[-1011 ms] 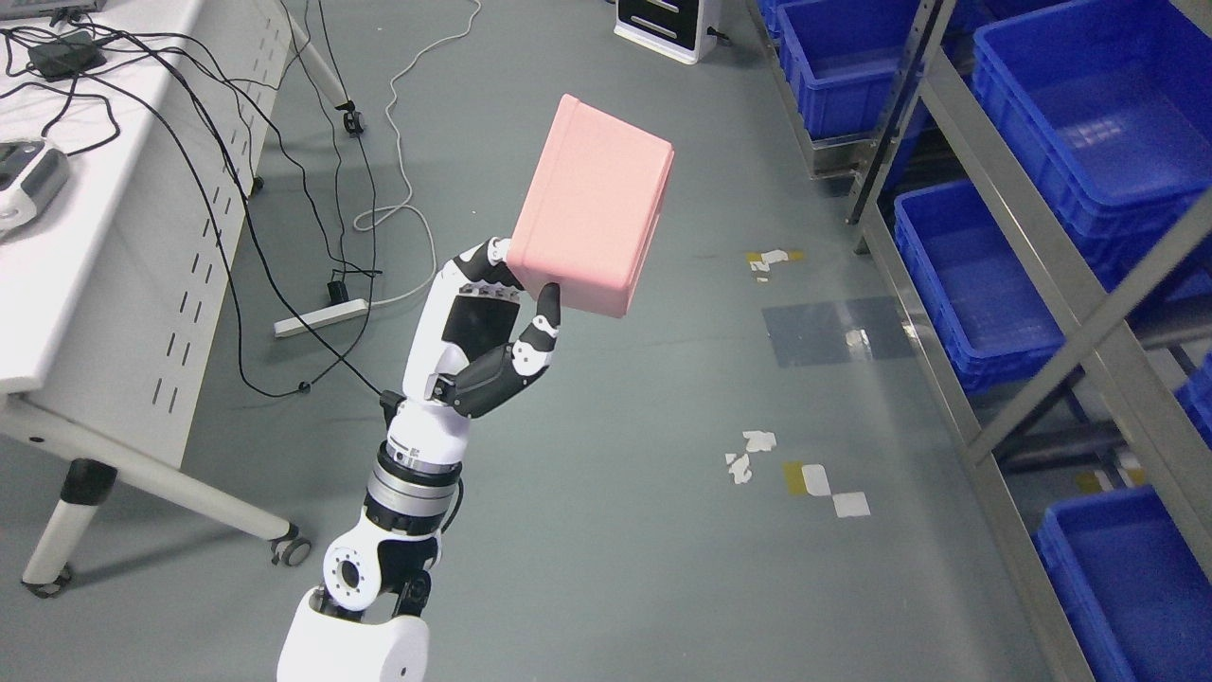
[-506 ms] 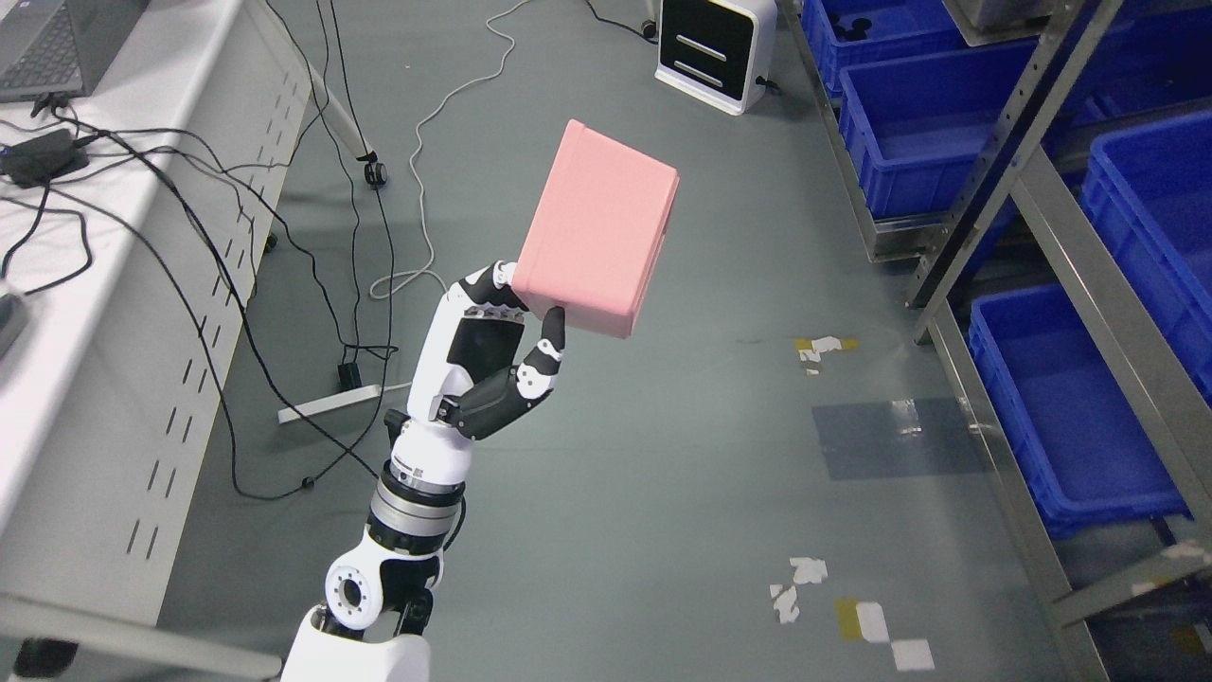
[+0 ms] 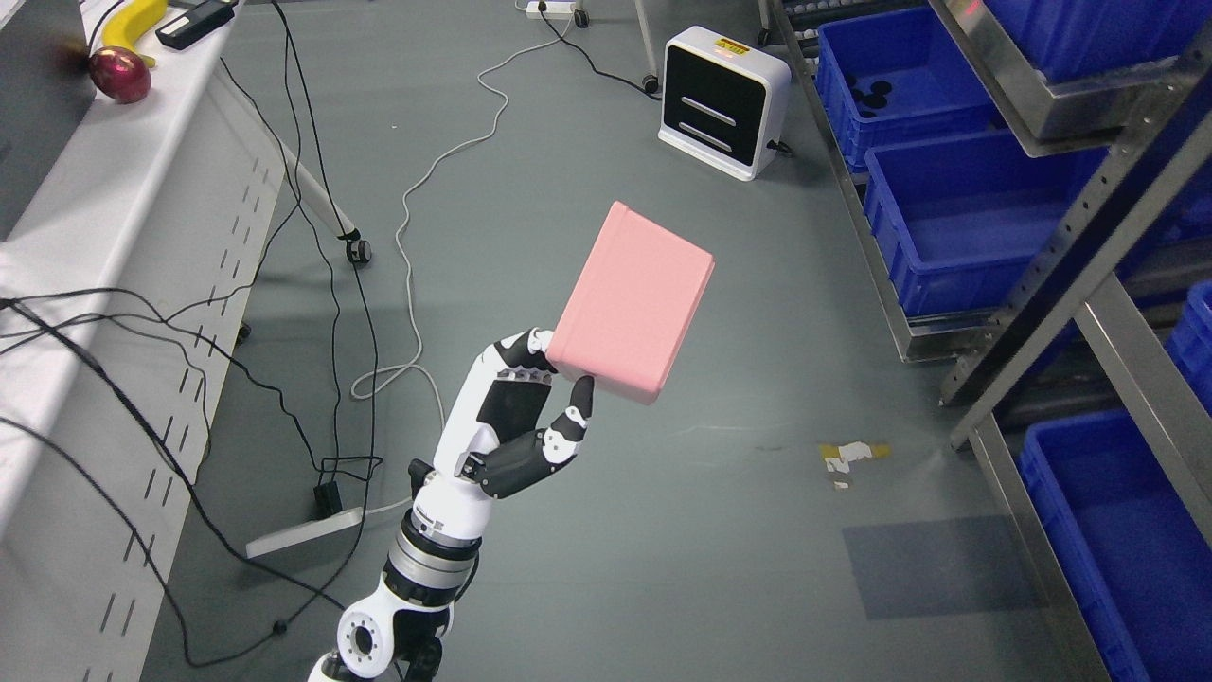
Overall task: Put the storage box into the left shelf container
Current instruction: 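Hold the pink box aloft in the left hand while turning toward the rack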
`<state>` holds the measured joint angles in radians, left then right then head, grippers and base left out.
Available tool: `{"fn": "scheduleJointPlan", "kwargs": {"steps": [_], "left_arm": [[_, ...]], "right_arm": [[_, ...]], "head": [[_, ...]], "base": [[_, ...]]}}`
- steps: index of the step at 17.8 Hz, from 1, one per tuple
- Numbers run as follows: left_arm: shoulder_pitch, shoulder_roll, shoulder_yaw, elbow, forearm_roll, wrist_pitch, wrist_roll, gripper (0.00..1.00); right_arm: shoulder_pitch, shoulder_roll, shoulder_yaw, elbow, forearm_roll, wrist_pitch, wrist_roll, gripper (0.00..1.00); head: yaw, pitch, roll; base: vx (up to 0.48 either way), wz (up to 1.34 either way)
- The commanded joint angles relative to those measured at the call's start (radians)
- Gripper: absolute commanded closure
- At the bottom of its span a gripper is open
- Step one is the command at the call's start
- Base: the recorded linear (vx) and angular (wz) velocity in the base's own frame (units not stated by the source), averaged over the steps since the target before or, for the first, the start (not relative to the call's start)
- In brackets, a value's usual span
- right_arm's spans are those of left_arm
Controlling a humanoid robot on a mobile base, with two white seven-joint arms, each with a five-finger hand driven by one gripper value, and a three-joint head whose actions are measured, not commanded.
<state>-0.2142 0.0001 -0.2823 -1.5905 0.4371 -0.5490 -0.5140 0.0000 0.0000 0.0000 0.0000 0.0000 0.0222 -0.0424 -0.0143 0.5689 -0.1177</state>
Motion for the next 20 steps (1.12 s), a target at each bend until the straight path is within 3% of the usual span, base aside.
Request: {"fn": "scheduleJointPlan", "kwargs": {"steps": [1,9,20], "left_arm": [[0.094,0.017,-0.041,-0.003,0.000,-0.009,-0.030,0.97],[0.194,0.017,-0.064,0.007,0.000,-0.022,-0.086,0.97],[0.319,0.017,-0.043,0.026,-0.001,-0.054,-0.133,0.97]], "right_arm": [[0.009,-0.017,-0.005,-0.017,0.002,-0.001,-0.001,0.00],[0.009,-0.017,-0.005,-0.017,0.002,-0.001,-0.001,0.00],[0.009,-0.017,-0.005,-0.017,0.002,-0.001,-0.001,0.00]], "head": [[0.0000,0.000,0.000],[0.0000,0.000,0.000],[0.0000,0.000,0.000]], "base": [[0.573,0.05],[0.470,-0.07],[0.180,-0.93]]}}
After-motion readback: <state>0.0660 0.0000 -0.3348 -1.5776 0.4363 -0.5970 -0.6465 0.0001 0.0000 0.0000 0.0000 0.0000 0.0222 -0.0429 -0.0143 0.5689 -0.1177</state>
